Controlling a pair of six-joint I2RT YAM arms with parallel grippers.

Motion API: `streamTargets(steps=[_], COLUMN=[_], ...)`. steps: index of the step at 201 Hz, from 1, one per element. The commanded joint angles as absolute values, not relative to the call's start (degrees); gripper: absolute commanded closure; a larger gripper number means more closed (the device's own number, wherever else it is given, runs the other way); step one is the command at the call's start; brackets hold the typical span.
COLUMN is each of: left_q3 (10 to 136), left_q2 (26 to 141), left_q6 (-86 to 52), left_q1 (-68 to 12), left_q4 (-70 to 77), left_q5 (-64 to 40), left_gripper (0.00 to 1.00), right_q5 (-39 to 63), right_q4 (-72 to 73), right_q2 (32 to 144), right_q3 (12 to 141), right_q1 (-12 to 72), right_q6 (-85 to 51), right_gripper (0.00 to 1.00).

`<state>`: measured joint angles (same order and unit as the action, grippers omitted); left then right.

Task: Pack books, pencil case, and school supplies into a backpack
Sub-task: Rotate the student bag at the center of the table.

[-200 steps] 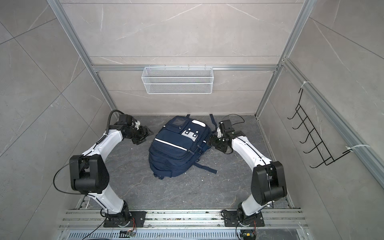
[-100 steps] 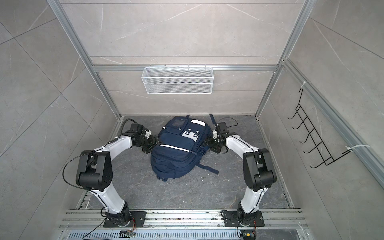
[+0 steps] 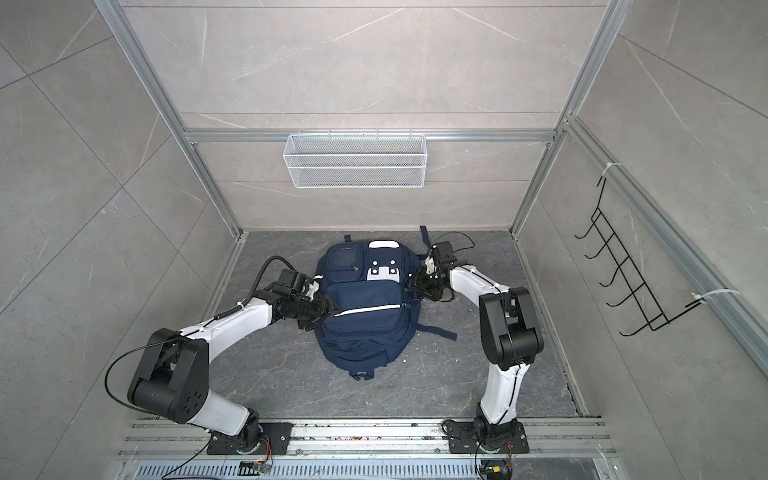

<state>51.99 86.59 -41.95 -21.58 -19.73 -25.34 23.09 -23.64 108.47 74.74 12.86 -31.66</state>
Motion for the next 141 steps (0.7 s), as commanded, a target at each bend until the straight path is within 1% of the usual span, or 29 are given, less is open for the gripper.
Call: streamTargets(steps=[1,18,60,84,92,98,102,104,107,110,141], left_q3=[51.78,52.85,56.69,59.25,60.44,61.84,63.00,63.45,64.34,64.93,69.41], left_q2=[83.48,82.72,81.77,80.57,80.42,80.42,80.42,80.35,80.34,80.27,78.69], left_q6=[-42.71,-41.07,-37.45,-34.98,-33.61,-32.22,-31.08,-30.36,-29.48,-28.69,-24.98], left_q1=[-22.51,-22.17,-19.01,-16.05,-15.21,-14.67,-14.60,-14.59,-14.60,-14.59,-14.65], left_q4=[-20.67,-23.22,-29.29,-32.86,-34.31,-35.84,-37.02,-37.58,-38.17,-38.83,-39.04], left_q5=[-25.76,-24.56,-23.50,-22.65,-22.27,-21.47,-20.26,-19.70,-18.62,-18.04,-9.75], left_gripper=[0.31,0.30,0.21,0.20,0.17,0.10,0.04,0.02,0.01,0.01,0.01], right_q5=[22.97,22.04,19.99,17.80,16.76,15.84,15.23,14.86,14.28,13.88,6.16], right_q4=[-26.09,-27.18,-28.23,-30.15,-30.59,-30.68,-30.67,-30.72,-30.81,-30.88,-33.34], right_q2=[110.13,109.46,104.66,100.55,98.72,97.03,95.89,95.43,94.49,93.98,86.37], right_q3=[77.93,78.32,75.66,73.86,73.28,72.81,72.40,72.22,71.98,71.85,70.46], right_q1=[13.30,13.12,12.64,12.24,12.27,12.22,12.22,12.28,12.21,12.22,12.20], right_q6=[-29.27,-28.74,-28.43,-27.48,-26.89,-26.41,-26.08,-25.92,-25.59,-25.42,-22.39], right_gripper=[0.34,0.34,0.34,0.30,0.27,0.22,0.16,0.10,0.03,0.01,0.00])
